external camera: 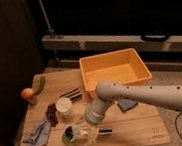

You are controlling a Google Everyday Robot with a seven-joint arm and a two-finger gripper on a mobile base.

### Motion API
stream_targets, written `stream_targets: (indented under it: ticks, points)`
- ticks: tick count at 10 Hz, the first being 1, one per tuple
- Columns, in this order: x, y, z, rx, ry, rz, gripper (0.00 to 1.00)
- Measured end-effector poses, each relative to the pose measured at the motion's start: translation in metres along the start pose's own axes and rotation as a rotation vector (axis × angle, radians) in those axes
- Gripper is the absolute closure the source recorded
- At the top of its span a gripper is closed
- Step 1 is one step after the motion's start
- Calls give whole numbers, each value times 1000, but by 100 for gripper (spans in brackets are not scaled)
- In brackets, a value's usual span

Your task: Place brush in plastic cup

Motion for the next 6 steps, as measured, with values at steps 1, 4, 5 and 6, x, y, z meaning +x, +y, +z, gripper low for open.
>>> stream_targets:
  ticks: [1, 4, 5, 6]
  points:
    - [1, 0, 0, -2, -8, 5, 21]
    - [13, -1, -16, 51, -86, 45, 21]
    - [15, -2, -21, 66, -103, 49, 21]
    - [17, -3, -25, 84, -117, 47, 21]
